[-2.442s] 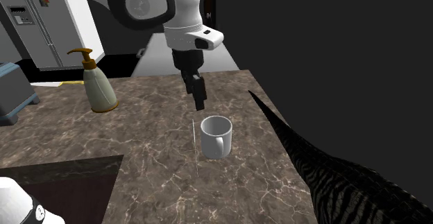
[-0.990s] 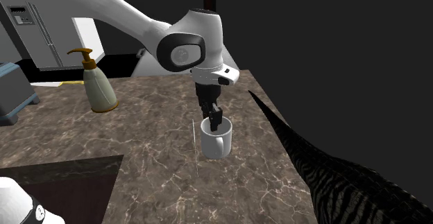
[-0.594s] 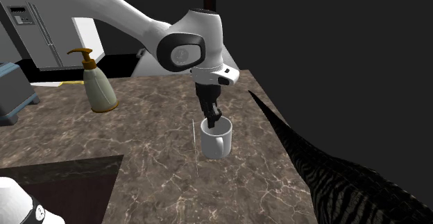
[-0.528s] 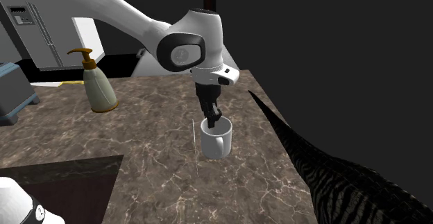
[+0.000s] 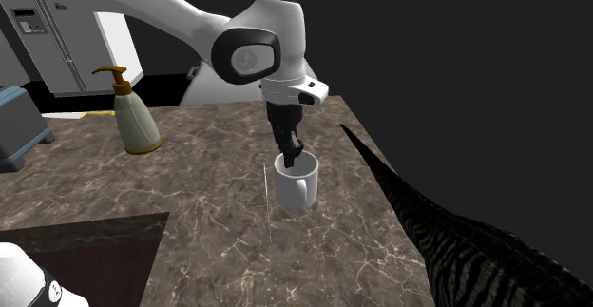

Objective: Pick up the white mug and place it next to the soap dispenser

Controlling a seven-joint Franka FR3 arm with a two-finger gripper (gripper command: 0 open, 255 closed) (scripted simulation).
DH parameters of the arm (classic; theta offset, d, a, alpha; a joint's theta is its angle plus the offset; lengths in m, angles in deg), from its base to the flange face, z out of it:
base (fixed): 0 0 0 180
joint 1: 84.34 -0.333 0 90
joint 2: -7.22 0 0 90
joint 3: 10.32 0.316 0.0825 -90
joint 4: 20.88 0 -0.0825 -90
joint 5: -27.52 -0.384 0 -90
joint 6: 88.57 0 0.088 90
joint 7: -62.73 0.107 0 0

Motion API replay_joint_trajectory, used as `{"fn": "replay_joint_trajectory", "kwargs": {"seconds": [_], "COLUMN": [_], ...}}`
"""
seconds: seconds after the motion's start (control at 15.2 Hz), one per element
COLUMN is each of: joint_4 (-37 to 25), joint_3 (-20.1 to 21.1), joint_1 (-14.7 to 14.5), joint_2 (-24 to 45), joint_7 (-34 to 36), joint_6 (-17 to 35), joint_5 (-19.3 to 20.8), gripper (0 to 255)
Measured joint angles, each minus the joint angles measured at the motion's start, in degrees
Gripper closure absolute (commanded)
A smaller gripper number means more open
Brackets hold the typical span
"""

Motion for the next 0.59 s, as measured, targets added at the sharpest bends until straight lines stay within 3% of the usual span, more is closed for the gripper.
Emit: {"fn": "replay_joint_trajectory", "kwargs": {"seconds": [0.59], "joint_4": [-3.9], "joint_3": [0.0], "joint_1": [0.0], "joint_2": [-3.0], "joint_7": [0.0], "joint_6": [-6.9], "joint_5": [-0.1], "gripper": [255]}}
